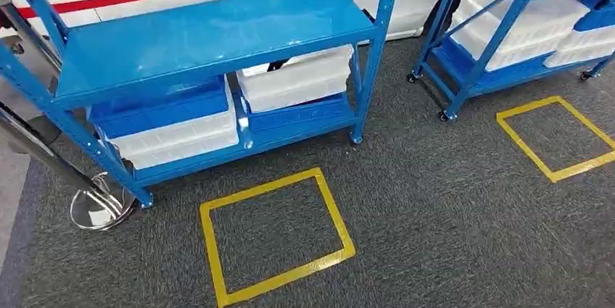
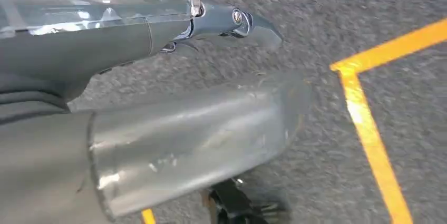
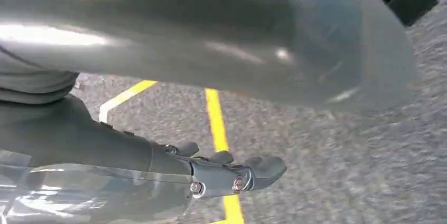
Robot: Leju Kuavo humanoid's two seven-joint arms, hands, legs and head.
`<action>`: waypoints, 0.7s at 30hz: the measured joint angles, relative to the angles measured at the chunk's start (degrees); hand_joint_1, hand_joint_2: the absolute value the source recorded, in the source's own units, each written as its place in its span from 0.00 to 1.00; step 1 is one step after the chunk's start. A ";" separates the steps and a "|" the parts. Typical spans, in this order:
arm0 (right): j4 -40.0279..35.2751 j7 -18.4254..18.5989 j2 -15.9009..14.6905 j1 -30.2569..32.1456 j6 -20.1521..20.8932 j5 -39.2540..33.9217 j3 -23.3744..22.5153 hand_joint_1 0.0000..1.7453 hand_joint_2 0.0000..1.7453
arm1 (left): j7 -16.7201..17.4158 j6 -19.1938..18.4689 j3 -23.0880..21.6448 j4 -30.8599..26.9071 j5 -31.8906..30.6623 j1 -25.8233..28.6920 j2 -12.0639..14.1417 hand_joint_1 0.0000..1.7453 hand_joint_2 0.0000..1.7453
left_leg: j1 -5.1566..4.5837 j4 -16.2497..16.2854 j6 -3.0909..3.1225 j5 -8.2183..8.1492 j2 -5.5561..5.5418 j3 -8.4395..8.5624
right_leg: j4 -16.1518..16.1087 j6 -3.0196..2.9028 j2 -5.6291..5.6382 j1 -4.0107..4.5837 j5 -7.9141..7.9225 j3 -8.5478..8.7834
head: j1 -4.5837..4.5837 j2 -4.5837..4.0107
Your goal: Take the parts from the cabinet and place them on the table.
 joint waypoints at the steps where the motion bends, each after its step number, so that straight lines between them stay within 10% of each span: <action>1: -0.02 0.09 -0.02 -0.23 0.00 0.02 -0.02 0.00 0.00 | -0.07 0.00 0.00 0.00 -0.04 -0.12 -0.02 0.00 0.00 | -0.07 -0.91 -0.47 -0.44 -0.06 0.11 | 0.06 -0.64 0.11 0.29 -1.36 0.29 | -0.04 0.00; 4: 0.00 0.02 0.00 -0.30 0.02 0.07 -0.07 0.00 0.00 | -0.04 -0.05 -0.02 0.02 -0.09 -0.23 -0.04 0.00 0.00 | -0.08 0.32 -1.40 1.03 -0.12 1.01 | -1.01 -1.99 0.25 0.03 -1.99 2.18 | -0.33 0.00; 6: 0.00 0.02 0.00 -0.06 0.02 0.20 -0.11 0.00 0.00 | -0.07 -0.05 -0.02 0.02 -0.02 -0.41 -0.04 0.00 0.00 | 0.08 8.05 -1.81 2.92 0.43 -2.81 | -2.02 -2.69 -0.27 0.00 -3.19 4.56 | -0.68 0.00; 8: 0.00 0.02 0.00 -0.14 -0.11 0.48 -0.11 0.00 0.00 | -0.04 -0.02 -0.02 0.02 0.00 -0.37 -0.02 0.00 0.00 | 0.10 15.34 -2.20 -0.30 0.59 -8.75 | -2.55 -2.88 -0.57 0.07 -4.68 6.67 | -0.77 0.00; 11: 0.00 0.02 -0.04 -0.13 -0.26 0.63 -0.20 0.00 0.00 | 0.00 0.02 -0.02 0.02 0.00 0.02 -0.09 0.00 0.00 | 0.10 15.72 -2.12 -7.31 0.77 -13.49 | -2.88 -2.74 -0.59 0.17 -7.24 10.38 | -0.79 0.00; 13: 0.00 0.02 -0.04 -0.17 -0.24 0.41 -0.35 0.00 0.00 | 0.00 0.04 -0.02 0.02 0.00 0.26 -0.13 0.00 0.00 | 0.06 9.74 -1.49 -3.41 0.83 -13.74 | -2.88 -2.62 -0.78 0.29 -8.95 12.97 | -0.79 0.00; 15: 0.04 0.07 0.07 -0.22 -0.13 0.46 -0.53 0.00 0.00 | -0.02 0.22 -0.02 0.02 -0.07 0.54 0.04 0.00 0.00 | -0.90 3.57 0.11 10.98 3.86 -14.70 | -2.44 -2.44 -1.38 0.30 -10.86 14.85 | -0.77 0.00; 19: 0.04 0.13 0.13 -0.64 -0.22 1.16 -0.52 0.00 0.00 | -0.24 0.72 -0.02 0.04 0.02 -0.53 -0.04 0.00 0.00 | -1.42 3.61 0.91 9.66 1.88 -13.76 | -3.48 -0.40 -2.49 0.48 -12.76 16.49 | -0.92 0.00; 21: 0.02 0.17 0.18 -1.02 -0.35 1.29 -0.53 0.00 0.00 | -0.48 0.81 -0.02 0.04 -0.13 -0.81 -0.09 0.00 0.00 | -0.63 1.91 1.38 9.54 0.86 -12.20 | -1.55 -0.02 -1.24 0.33 -14.33 16.22 | -0.54 0.00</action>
